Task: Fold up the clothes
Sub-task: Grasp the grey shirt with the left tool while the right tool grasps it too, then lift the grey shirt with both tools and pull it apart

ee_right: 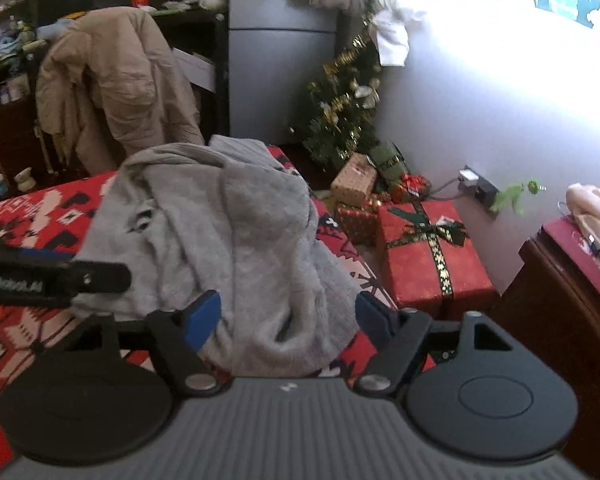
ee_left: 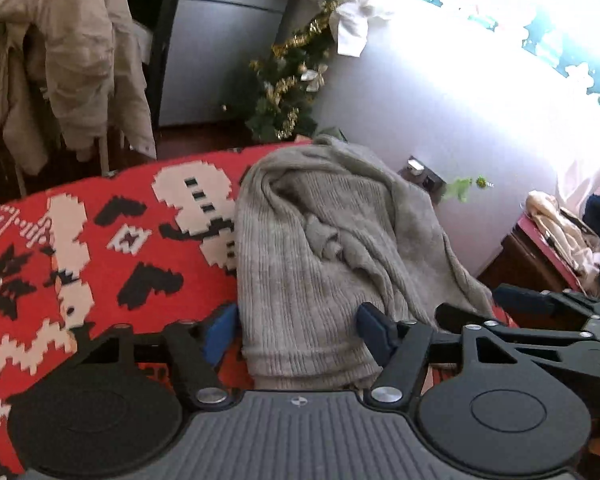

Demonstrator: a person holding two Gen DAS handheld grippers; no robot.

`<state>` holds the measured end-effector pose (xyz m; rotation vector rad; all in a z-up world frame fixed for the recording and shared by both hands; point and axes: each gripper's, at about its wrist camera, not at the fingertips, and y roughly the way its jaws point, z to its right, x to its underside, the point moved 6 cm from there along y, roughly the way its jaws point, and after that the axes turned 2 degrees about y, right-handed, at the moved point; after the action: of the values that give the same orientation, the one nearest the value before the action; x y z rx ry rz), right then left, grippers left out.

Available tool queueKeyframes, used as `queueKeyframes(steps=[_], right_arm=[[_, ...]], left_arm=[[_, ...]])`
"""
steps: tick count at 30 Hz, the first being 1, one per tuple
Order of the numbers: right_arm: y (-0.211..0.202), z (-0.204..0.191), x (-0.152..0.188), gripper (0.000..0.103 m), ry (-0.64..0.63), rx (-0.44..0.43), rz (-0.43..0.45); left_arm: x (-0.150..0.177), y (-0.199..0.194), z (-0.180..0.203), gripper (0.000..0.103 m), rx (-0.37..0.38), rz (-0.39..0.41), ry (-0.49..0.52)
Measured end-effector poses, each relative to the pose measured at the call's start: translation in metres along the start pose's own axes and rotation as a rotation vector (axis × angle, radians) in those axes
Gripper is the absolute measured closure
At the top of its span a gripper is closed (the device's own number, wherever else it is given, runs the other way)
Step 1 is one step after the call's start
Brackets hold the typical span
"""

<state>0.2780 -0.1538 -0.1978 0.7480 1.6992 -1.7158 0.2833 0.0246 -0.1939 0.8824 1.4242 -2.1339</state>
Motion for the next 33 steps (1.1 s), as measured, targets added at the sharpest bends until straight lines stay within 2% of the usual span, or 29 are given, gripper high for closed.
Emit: queueKeyframes(steps=[1,2,3,4,5,6,11,14,18,22,25,33], right_arm=[[0.006,0.0,0.0,0.033,0.005,0.004,-0.015],[0.013,0.001,0.0,0.045,0.01,0.005,-0.03],[0.017,0.001,0.0,0.051,0.015,0.003,-0.039],[0.018,0.001,-0.001,0.063,0.02,-0.004,-0.038],[0.02,-0.001,-0.002,0.089,0.021,-0.015,-0.04],[0.02,-0.003,-0.003,0.094,0.015,-0.027,-0.042],[-0.011,-0.016,-0.009,0.095,-0.013,-0.067,-0.006],[-0.047,-0.024,-0.008,0.095,-0.02,-0.117,0.019],[-0.099,-0.043,0.002,0.095,-0.037,-0.216,0.036],[-0.154,-0.065,0.026,0.095,-0.064,-0.303,0.04],[-0.193,-0.089,0.056,0.095,-0.137,-0.358,0.031],[-0.261,-0.138,0.149,0.095,-0.214,-0.48,-0.089]], left_arm=[[-0.001,0.0,0.002,0.056,0.006,0.002,0.002],[-0.003,0.0,0.003,0.069,0.013,0.005,0.003],[-0.004,0.0,0.005,0.077,0.019,0.007,0.005],[-0.005,-0.002,0.007,0.085,0.017,0.014,0.012],[-0.007,-0.006,0.009,0.089,0.006,0.026,0.024],[-0.008,-0.011,0.011,0.09,-0.001,0.036,0.031],[-0.015,-0.062,0.003,0.092,-0.021,0.097,0.014],[-0.012,-0.113,-0.009,0.092,-0.053,0.16,-0.003],[0.005,-0.185,-0.026,0.092,-0.095,0.198,-0.022],[0.043,-0.254,-0.038,0.092,-0.163,0.203,-0.006],[0.075,-0.3,-0.049,0.092,-0.207,0.19,-0.02],[0.172,-0.393,-0.087,0.092,-0.332,0.156,-0.125]])
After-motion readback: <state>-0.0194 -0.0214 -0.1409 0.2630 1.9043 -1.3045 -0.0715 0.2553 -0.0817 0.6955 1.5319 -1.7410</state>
